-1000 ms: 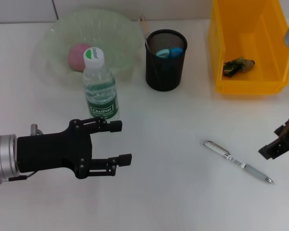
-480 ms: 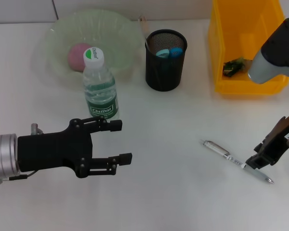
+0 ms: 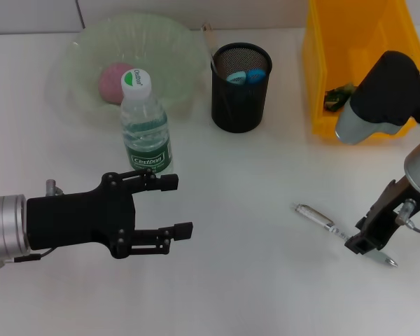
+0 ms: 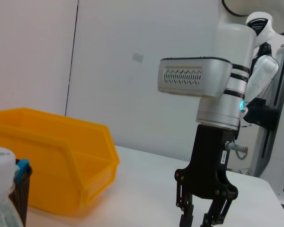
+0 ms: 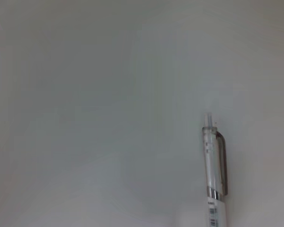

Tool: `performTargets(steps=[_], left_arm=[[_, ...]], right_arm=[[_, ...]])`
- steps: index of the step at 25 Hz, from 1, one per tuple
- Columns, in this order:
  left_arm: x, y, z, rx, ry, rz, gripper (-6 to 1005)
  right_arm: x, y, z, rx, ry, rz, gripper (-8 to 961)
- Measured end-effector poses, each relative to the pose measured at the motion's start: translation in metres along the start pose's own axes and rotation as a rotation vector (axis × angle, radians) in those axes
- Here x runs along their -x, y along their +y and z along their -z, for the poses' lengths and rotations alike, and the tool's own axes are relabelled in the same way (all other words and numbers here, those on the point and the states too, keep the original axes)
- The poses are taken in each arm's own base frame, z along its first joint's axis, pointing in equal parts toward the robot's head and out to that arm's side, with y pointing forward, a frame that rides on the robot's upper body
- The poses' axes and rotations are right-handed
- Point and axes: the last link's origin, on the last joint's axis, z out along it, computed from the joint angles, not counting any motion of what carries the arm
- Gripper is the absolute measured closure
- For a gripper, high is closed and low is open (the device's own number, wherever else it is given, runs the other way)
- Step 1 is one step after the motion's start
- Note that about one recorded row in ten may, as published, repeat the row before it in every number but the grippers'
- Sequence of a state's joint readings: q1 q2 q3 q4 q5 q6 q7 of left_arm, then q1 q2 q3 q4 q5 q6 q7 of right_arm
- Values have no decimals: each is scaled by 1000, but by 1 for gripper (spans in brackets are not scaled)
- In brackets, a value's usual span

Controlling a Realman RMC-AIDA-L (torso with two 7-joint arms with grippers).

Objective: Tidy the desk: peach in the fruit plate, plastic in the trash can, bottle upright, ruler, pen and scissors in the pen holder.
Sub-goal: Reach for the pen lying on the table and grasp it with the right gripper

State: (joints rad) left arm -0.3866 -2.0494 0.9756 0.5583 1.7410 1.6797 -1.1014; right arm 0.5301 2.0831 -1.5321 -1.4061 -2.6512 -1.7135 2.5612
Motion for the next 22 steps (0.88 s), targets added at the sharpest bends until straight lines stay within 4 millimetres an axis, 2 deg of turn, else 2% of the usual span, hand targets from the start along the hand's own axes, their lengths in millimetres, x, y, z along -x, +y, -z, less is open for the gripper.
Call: performTargets(steps=[22], left_arm=[[0,0,-1,-7,6,1,189]], right_arm=[[6,2,-13,-29,3,40,595]])
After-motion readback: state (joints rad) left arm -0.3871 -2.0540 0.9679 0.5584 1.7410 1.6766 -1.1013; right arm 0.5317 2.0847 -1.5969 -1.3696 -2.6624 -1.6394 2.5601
